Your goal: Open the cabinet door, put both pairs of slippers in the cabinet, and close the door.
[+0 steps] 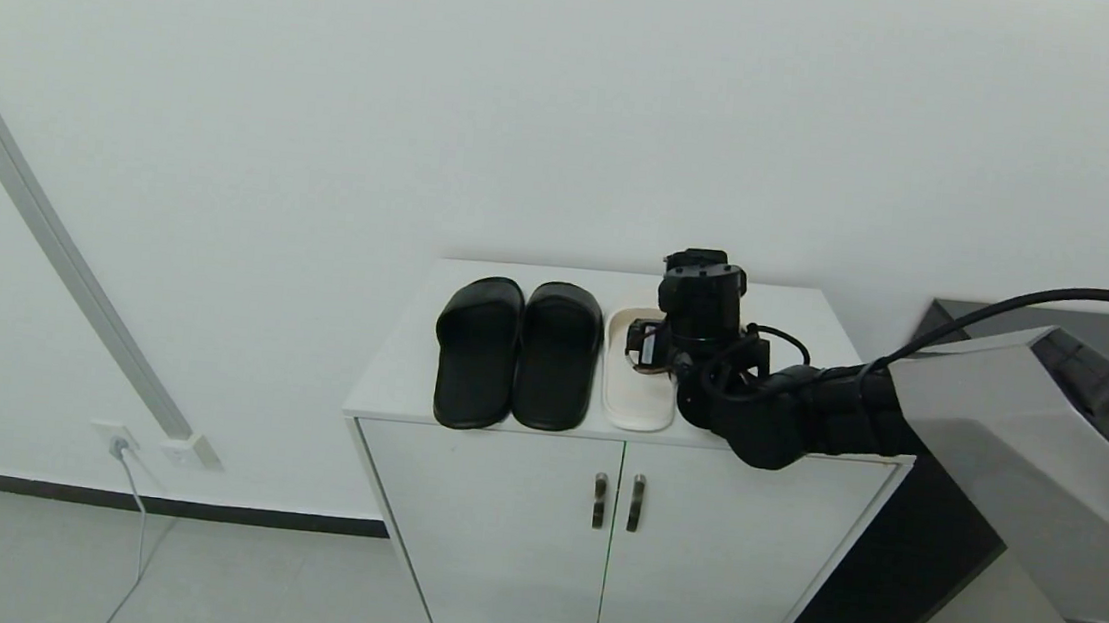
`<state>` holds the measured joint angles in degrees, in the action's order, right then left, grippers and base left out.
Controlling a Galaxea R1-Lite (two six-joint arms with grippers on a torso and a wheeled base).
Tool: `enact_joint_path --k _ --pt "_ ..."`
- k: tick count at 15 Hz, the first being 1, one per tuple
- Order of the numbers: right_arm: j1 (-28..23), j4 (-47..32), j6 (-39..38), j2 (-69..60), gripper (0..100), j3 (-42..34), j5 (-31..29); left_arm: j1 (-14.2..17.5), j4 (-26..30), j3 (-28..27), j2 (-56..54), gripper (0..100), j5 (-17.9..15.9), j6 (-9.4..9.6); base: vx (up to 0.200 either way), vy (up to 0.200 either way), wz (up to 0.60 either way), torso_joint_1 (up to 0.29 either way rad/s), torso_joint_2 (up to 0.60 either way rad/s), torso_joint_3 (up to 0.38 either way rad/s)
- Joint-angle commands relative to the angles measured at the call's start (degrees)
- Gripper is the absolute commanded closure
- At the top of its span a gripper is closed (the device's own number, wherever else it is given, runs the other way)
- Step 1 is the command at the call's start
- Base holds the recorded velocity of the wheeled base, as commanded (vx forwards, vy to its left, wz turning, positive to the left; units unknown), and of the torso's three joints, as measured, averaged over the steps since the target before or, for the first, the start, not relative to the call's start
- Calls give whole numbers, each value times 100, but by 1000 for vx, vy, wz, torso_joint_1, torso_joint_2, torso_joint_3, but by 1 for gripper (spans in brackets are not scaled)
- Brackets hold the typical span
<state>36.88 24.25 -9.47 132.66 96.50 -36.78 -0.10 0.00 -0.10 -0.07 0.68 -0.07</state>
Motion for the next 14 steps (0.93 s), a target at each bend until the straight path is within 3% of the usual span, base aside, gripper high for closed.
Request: enact_joint_path --k 1,5,6,14 --pt "-58 1 60 181 0 229 39 1 0 1 7 100 2 -1 0 0 0 0 0 0" --pt "-93 1 139 252 0 361 39 1 0 1 7 100 2 7 0 0 0 0 0 0" --pt "-93 1 139 278 100 369 39 1 0 1 7 100 2 -1 0 0 0 0 0 0" --pt "-84 238 191 305 100 369 30 1 0 1 7 100 11 7 0 0 0 0 0 0"
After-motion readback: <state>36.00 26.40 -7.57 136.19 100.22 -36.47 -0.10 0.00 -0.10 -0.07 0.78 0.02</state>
